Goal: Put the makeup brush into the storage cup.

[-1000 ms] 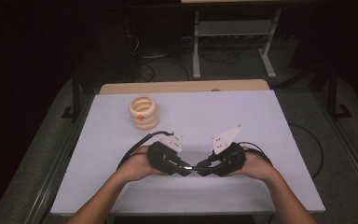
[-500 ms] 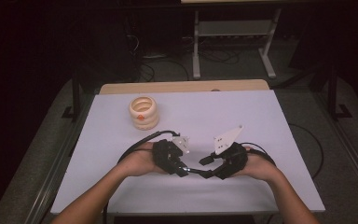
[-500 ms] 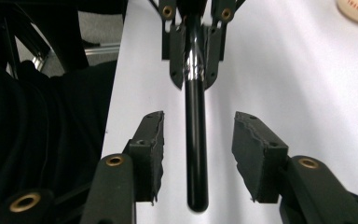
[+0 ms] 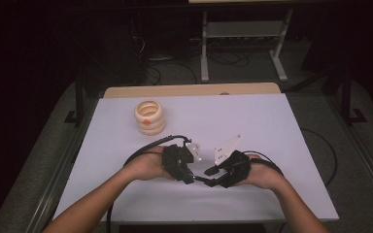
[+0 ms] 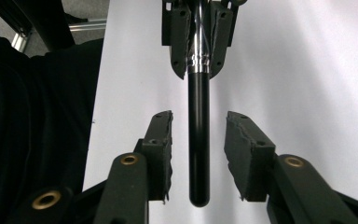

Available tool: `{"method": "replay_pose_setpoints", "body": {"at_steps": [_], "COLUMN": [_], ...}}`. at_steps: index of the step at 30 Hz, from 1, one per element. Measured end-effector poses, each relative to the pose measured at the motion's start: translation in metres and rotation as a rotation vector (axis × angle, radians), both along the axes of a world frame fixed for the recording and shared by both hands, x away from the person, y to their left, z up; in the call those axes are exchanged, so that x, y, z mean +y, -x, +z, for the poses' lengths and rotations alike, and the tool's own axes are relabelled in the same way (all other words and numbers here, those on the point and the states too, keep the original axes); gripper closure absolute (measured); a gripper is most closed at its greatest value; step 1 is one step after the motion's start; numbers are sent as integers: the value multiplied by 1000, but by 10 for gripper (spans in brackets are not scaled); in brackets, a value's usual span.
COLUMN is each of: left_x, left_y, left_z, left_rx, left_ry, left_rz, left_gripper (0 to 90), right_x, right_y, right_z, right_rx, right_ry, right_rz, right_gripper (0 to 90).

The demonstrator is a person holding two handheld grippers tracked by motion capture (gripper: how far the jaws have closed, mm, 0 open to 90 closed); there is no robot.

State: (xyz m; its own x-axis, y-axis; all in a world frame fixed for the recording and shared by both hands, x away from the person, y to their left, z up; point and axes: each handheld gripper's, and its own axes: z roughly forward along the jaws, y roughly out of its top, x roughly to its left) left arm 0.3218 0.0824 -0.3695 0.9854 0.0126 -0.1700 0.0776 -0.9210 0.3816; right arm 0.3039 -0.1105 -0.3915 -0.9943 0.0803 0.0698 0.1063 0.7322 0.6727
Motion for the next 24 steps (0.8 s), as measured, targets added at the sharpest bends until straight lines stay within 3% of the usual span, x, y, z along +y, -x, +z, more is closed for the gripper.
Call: {"method": "replay_pose_setpoints", "body": {"at_steps": [12,24], "left_x": [-5,-9], "left_y": [2,1], "left_z": [-1,-2], "left_rx": [8,16], "left_ry": [2,12], "left_rz": [11,7], "left_gripper": [768,768], "right_x": [10,12], "right_y": [-1,0], "right_z": [-4,-7], "right_rx": [-25,-4], "right_ry": [4,23], "right_rz": [20,21], "right_gripper": [682,744]}}
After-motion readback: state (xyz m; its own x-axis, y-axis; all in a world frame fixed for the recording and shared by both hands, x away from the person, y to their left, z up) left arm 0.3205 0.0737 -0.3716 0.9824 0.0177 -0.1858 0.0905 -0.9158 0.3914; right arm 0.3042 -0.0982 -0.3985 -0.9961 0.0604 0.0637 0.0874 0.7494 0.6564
